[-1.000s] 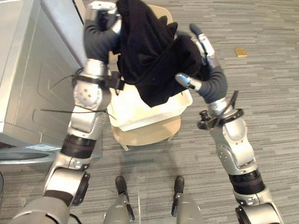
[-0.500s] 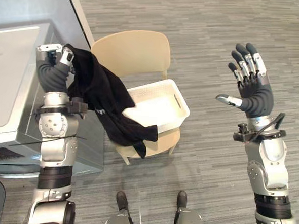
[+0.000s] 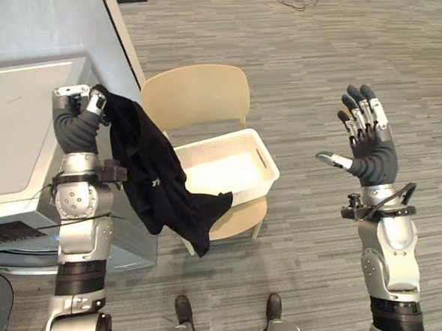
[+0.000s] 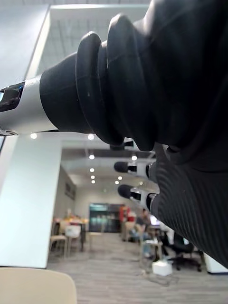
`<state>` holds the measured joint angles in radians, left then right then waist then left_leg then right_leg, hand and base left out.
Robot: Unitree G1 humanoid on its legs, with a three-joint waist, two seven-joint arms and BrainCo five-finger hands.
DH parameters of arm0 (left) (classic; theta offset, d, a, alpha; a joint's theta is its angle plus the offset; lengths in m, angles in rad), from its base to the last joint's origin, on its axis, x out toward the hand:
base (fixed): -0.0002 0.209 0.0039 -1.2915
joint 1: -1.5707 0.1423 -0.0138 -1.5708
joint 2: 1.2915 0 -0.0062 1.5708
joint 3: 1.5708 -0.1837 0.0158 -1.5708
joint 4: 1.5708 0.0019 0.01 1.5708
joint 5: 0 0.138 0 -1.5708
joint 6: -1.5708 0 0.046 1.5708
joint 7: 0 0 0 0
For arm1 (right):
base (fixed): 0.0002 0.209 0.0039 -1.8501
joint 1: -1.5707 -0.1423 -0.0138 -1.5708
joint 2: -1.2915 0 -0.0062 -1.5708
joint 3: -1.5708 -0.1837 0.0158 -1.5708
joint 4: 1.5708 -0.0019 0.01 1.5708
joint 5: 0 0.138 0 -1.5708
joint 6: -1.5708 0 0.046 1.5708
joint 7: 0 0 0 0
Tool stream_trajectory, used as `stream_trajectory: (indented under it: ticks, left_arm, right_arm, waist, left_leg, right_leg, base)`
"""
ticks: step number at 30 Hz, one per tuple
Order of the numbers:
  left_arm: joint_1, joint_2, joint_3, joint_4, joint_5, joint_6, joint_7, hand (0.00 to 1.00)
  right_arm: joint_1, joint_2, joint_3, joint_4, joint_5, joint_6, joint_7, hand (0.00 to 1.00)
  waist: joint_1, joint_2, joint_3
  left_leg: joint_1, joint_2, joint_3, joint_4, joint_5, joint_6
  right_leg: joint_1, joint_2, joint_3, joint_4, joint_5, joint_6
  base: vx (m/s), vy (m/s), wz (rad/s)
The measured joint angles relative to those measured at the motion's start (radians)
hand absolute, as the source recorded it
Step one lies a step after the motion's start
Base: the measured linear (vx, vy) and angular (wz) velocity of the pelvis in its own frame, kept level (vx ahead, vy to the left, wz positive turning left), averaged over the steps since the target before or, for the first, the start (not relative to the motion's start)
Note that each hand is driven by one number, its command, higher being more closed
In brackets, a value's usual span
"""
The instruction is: Pick up the laundry basket with both hands and put the clothes into the washing machine.
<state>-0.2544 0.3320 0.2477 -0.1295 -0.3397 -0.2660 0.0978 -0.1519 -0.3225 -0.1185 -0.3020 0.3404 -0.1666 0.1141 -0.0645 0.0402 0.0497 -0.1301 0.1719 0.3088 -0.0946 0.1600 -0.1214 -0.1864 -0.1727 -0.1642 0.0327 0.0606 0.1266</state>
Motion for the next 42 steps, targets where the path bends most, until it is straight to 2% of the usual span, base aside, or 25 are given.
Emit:
stream_trajectory:
  ticks: [7,15,17,20,22,23,25,26,31,36,42]
  left_arm:
    - [0.0,-0.006,0.0,0.0,-0.001,0.001,0.017,1.0]
    - [-0.029,-0.004,0.001,-0.027,-0.001,0.004,0.02,1.0]
    - [-0.092,0.024,-0.001,-0.027,0.001,0.006,0.038,1.0]
    - [-0.269,0.13,-0.028,-0.017,0.027,0.006,0.068,1.0]
    - [-0.407,0.216,-0.084,0.03,0.043,0.004,0.086,1.0]
    - [-0.557,0.291,-0.157,0.094,0.051,0.001,0.101,1.0]
    - [-0.646,0.326,-0.198,0.131,0.053,-0.004,0.104,1.0]
    - [-0.747,0.37,-0.245,0.182,0.054,-0.009,0.106,1.0]
    - [-0.97,0.499,-0.364,0.302,0.026,-0.017,0.106,1.0]
    - [-1.096,0.563,-0.432,0.361,-0.006,-0.031,0.116,1.0]
    - [-1.099,0.598,-0.436,0.4,-0.03,-0.036,0.125,1.0]
  right_arm:
    - [0.008,0.003,0.0,0.004,-0.002,0.002,-0.008,0.0]
    - [0.081,0.024,0.002,0.015,-0.01,0.021,0.02,0.0]
    - [0.098,0.037,0.015,0.02,-0.013,0.023,0.022,0.0]
    - [0.122,0.06,0.038,0.024,-0.02,0.025,0.022,0.0]
    - [0.124,0.069,0.06,0.041,-0.02,0.025,0.023,0.0]
    - [0.129,0.082,0.079,0.048,-0.019,0.029,0.024,0.0]
    - [0.137,0.084,0.095,0.048,-0.019,0.03,0.026,0.0]
    - [0.144,0.086,0.115,0.053,-0.019,0.031,0.029,0.0]
    - [0.163,0.104,0.157,0.066,-0.02,0.037,0.04,0.0]
    - [0.203,0.132,0.201,0.075,-0.019,0.038,0.046,0.0]
    - [0.229,0.144,0.216,0.075,-0.019,0.038,0.061,0.0]
  waist:
    - [0.001,0.002,-0.015]
    - [0.0,0.012,-0.047]
    - [0.0,0.015,-0.054]
    - [-0.003,0.013,-0.058]
    - [-0.005,0.012,-0.073]
    - [-0.006,0.013,-0.089]
    - [-0.006,0.016,-0.095]
    - [-0.005,0.018,-0.097]
    - [-0.014,0.025,-0.102]
    - [-0.013,0.029,-0.105]
    - [-0.008,0.034,-0.109]
  left_leg:
    - [0.007,0.0,-0.006,0.0,0.0,0.0]
    - [0.034,-0.001,-0.019,-0.008,-0.004,-0.006]
    - [0.034,0.0,-0.022,-0.008,-0.005,-0.006]
    - [0.036,-0.001,-0.028,-0.008,-0.005,-0.006]
    - [0.038,-0.002,-0.031,-0.008,-0.004,-0.006]
    - [0.04,-0.003,-0.034,-0.003,-0.001,-0.001]
    - [0.041,-0.004,-0.035,-0.002,0.0,-0.001]
    - [0.046,-0.004,-0.035,-0.002,0.0,-0.001]
    - [0.058,-0.005,-0.038,-0.002,0.0,-0.001]
    - [0.058,-0.005,-0.064,-0.008,-0.003,-0.004]
    - [0.05,-0.007,-0.097,-0.008,-0.004,-0.006]
  right_leg:
    - [0.012,0.0,-0.005,-0.002,0.0,0.0]
    - [0.062,0.0,-0.025,-0.029,-0.006,-0.001]
    - [0.065,0.001,-0.027,-0.031,-0.005,-0.002]
    - [0.072,0.001,-0.029,-0.033,-0.004,-0.002]
    - [0.076,0.001,-0.031,-0.034,-0.003,-0.004]
    - [0.078,-0.001,-0.032,-0.032,-0.001,-0.006]
    - [0.079,-0.001,-0.033,-0.029,0.002,-0.001]
    - [0.08,-0.002,-0.031,-0.024,0.002,-0.001]
    - [0.091,-0.002,-0.031,-0.023,-0.005,-0.001]
    - [0.112,-0.003,-0.057,-0.03,-0.013,0.001]
    - [0.131,-0.004,-0.088,-0.037,-0.014,0.001]
  base:
    - [0.01,0.0,0.01]
    - [0.0,0.003,0.05]
    - [-0.02,0.001,0.04]
    - [0.0,0.001,0.04]
    - [0.02,0.0,0.02]
    - [0.06,-0.001,0.04]
    - [0.05,0.0,0.01]
    - [0.04,0.0,-0.02]
    - [0.01,0.001,0.0]
    - [-0.02,0.004,0.14]
    - [-0.01,0.004,0.17]
